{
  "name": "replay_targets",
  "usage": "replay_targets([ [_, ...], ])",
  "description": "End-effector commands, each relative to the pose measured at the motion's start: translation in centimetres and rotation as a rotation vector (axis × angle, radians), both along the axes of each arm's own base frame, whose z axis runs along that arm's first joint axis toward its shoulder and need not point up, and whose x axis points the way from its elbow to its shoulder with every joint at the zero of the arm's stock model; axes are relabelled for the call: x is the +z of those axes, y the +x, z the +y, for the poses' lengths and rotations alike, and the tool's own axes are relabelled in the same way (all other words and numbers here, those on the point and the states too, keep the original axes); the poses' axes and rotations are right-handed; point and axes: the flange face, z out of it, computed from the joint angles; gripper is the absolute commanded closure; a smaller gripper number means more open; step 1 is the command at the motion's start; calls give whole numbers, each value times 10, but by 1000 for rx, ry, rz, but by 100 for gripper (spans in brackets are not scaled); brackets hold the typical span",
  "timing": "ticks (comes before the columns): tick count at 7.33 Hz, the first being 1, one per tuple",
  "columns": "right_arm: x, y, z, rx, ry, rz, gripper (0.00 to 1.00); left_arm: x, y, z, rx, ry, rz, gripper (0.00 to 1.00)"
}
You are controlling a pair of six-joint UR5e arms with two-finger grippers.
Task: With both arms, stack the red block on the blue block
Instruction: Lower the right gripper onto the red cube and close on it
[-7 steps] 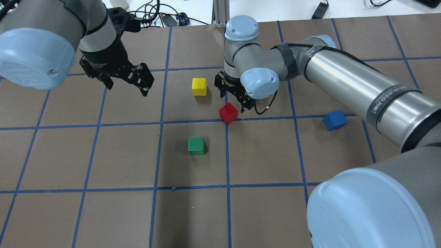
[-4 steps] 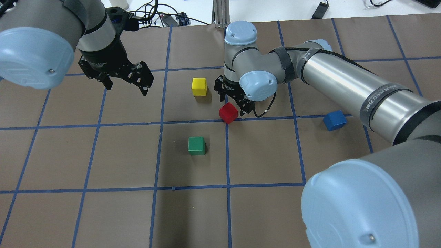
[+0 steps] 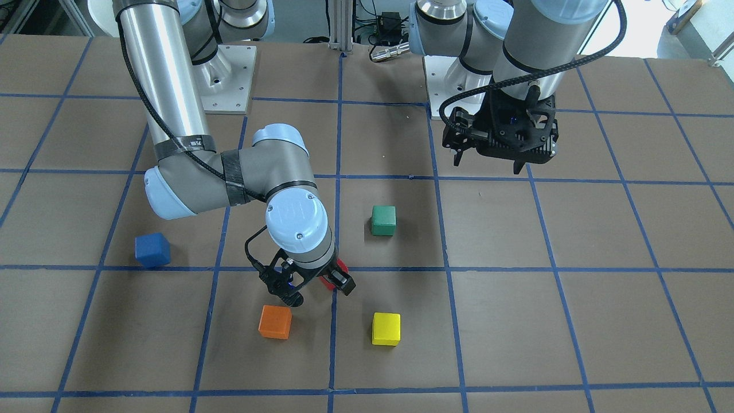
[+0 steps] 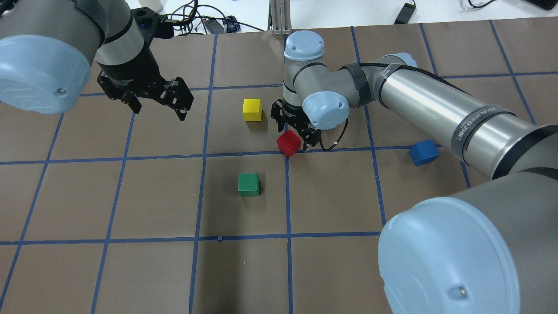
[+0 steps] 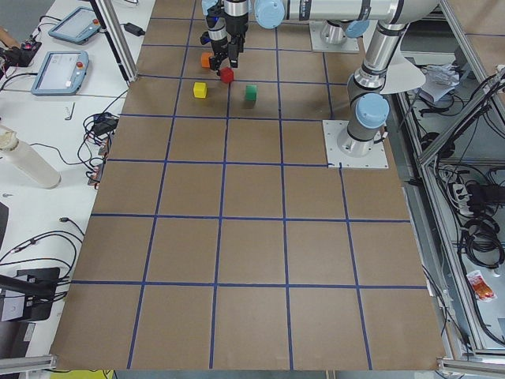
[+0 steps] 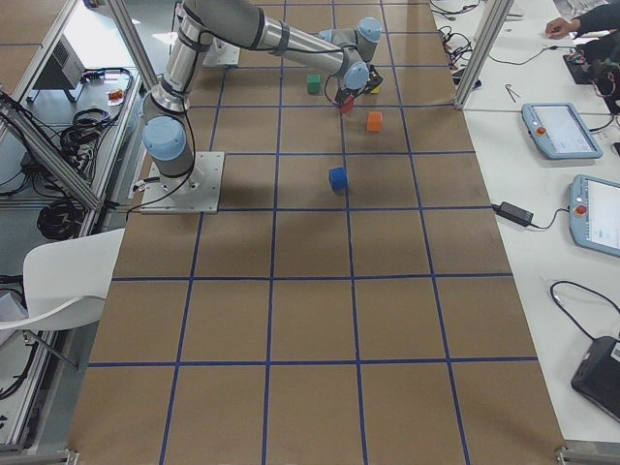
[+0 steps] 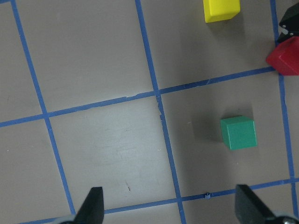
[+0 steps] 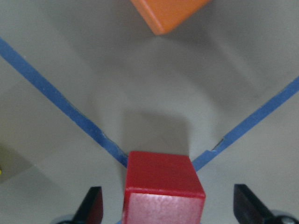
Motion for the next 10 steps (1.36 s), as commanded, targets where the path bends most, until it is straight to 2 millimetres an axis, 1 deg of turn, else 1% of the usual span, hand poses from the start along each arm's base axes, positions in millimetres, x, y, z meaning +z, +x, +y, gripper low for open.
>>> replay_targets([
  [1,0,5,1,-5,13,-46,32,1,1,1,7,-2,1,0],
  [2,0,5,1,-5,16,-49,66,1,0,1,6,-2,0,0],
  [3,0,5,1,-3,15,-49,96,0,0,1,7,0,-1,0],
  [4,1,5,1,-2,14,-49,100,-1,0,1,7,0,-1,0],
  [5,8,3,-2,9,0,-49,100,-4,0,2,6,6,-4,0],
  [6,17,2,-5,15,-12,-40,100,-1,-1,1,6,0,-4,0],
  [7,40,-5,-11,31,-31,-44,100,0,0,0,7,-2,-4,0],
  [8,63,-22,-8,127,-15,-9,100,0,0,0,7,-8,-5,0],
  [10,105,-75,2,259,39,4,100,0,1,0,7,-10,-9,0],
])
